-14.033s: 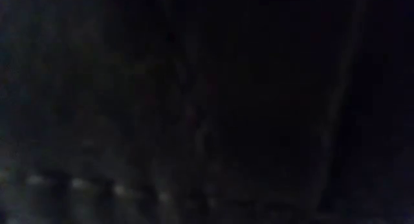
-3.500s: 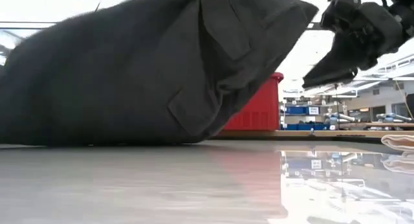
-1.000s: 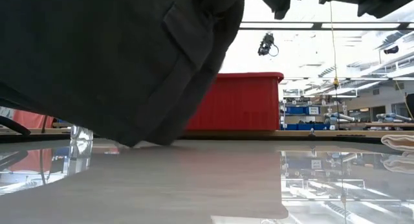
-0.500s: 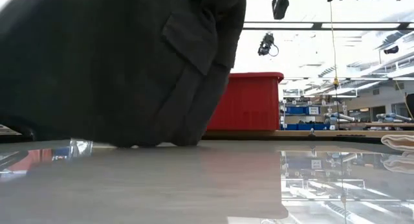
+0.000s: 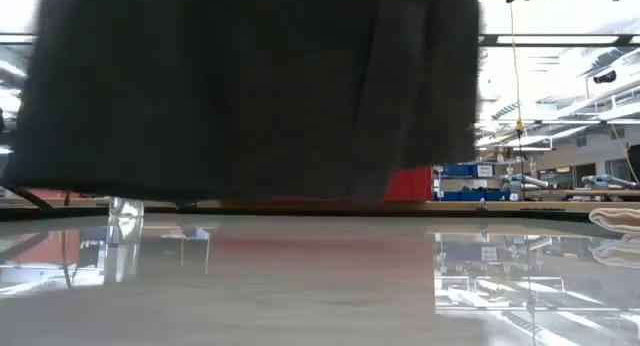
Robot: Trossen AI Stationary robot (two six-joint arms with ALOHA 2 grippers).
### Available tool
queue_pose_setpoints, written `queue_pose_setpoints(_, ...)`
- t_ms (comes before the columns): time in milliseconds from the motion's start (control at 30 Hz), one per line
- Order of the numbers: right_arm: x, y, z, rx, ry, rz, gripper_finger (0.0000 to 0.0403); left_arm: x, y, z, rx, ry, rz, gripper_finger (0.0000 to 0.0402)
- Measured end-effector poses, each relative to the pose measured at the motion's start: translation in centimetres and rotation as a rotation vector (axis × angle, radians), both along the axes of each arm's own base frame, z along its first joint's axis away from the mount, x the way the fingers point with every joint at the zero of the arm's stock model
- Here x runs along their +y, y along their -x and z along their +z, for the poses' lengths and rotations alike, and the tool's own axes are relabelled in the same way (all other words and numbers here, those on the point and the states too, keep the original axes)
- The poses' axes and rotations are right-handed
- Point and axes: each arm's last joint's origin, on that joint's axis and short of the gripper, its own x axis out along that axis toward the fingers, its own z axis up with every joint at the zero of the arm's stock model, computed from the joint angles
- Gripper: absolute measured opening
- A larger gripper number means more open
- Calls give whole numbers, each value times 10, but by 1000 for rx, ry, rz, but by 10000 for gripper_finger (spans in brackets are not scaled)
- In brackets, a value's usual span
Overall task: Fold laundry
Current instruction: Fold the dark blue shorts
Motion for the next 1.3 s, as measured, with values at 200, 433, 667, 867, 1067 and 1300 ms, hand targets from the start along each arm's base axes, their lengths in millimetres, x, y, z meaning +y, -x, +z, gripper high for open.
queue_pose_setpoints(200,-35,-8,-29,307,-6,-194,35,14,-1,-23,165,-255,196,18)
queue_pose_setpoints(433,-90,-45,-136,659,-44,-307,39,60,-34,-119,467,-437,383,43)
queue_pose_setpoints(667,-151,-48,-206,838,-88,-467,45,138,-38,-202,585,-404,635,94)
queue_pose_setpoints(867,-193,-38,-244,965,-108,-546,70,197,-28,-229,534,-201,724,137)
queue_pose_setpoints(1067,-222,-28,-235,857,-122,-649,141,199,-24,-210,442,-113,681,166)
queue_pose_setpoints(1300,-248,-10,-203,686,-9,-872,206,169,-30,-172,287,-104,616,166)
